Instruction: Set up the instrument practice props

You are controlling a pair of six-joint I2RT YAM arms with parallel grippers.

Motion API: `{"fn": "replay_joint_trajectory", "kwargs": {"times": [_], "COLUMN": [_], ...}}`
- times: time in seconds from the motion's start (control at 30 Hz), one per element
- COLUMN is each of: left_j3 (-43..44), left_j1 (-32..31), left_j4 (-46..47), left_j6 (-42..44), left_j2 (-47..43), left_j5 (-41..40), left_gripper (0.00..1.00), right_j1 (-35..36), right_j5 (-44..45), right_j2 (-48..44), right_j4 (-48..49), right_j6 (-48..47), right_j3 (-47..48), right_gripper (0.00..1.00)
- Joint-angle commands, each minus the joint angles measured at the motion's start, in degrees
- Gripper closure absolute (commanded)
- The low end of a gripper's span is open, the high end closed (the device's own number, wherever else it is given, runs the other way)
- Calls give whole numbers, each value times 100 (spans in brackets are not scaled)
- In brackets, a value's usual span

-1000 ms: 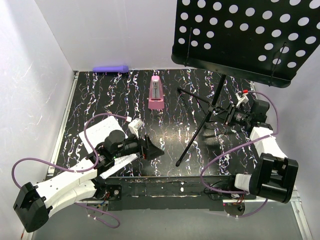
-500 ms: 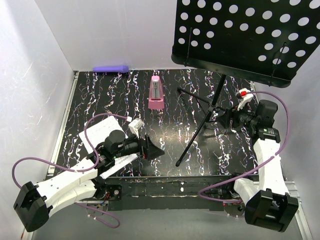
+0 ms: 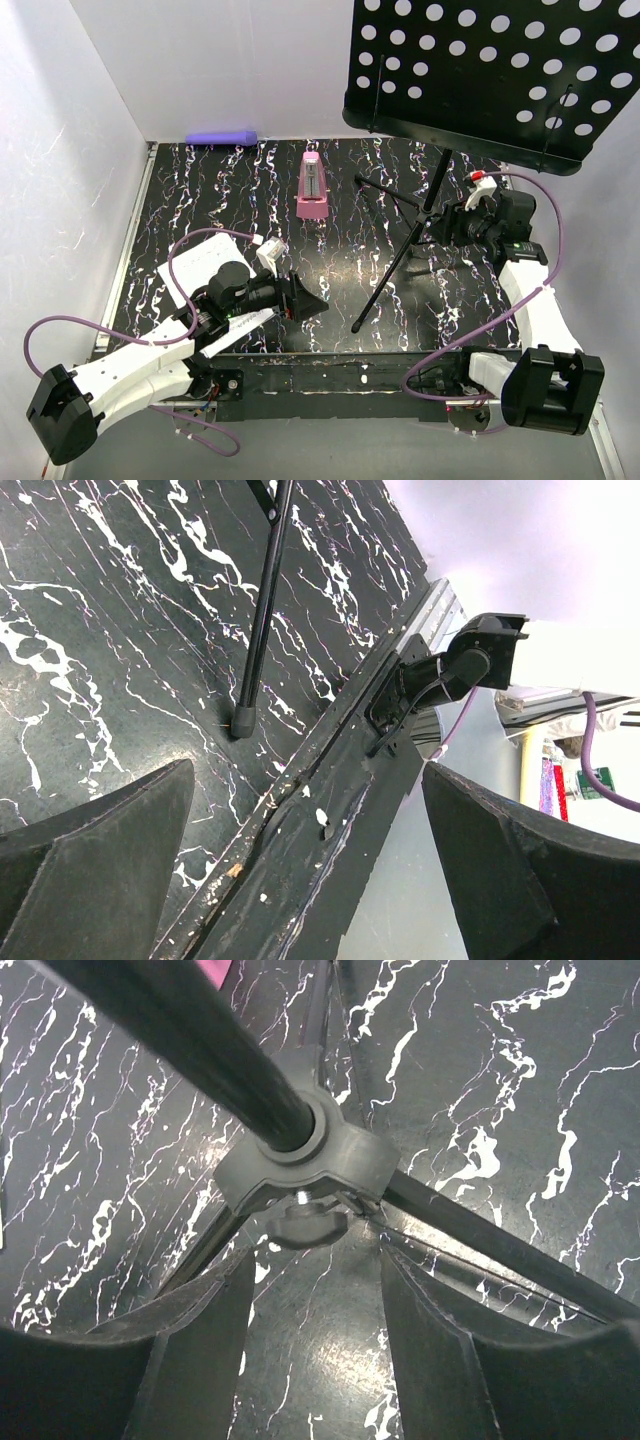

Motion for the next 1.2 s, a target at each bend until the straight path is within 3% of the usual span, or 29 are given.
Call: {"fn": "replay_joint_trajectory", "kwargs": {"times": [0.0,0.37,0.63,0.77,0.9,1.0,1.17], "left_j3": [-48,-66,-22,-22,-4,39,110], "left_j1": [-14,-14,-14,-6,-14,-14,-14], "left_j4": [129,85,67,41,32,15,-47], "left_j6": [2,-7,2,2,2,2,28], "left_j2": [-49,-120,-67,-93,-102,-67,-23], "left_j5": [30,12,30,30,30,39,30], "left_gripper": [2,2,2,2,2,2,2], "right_j1": [55,55,64,-23,-322,-699,-1139], "right_j5": [130,59,-116,-300,-836,-1503,-2190], "right_j2": [170,390,522,548,758,1196,1954], "right_j4": [350,526,569,587,649,912,1254], "right_j6": [243,515,673,954,1717,2824,4353], "right_j3": [341,482,482,412,342,289,316], "right_gripper": [41,46,71,78,81,88,89]}}
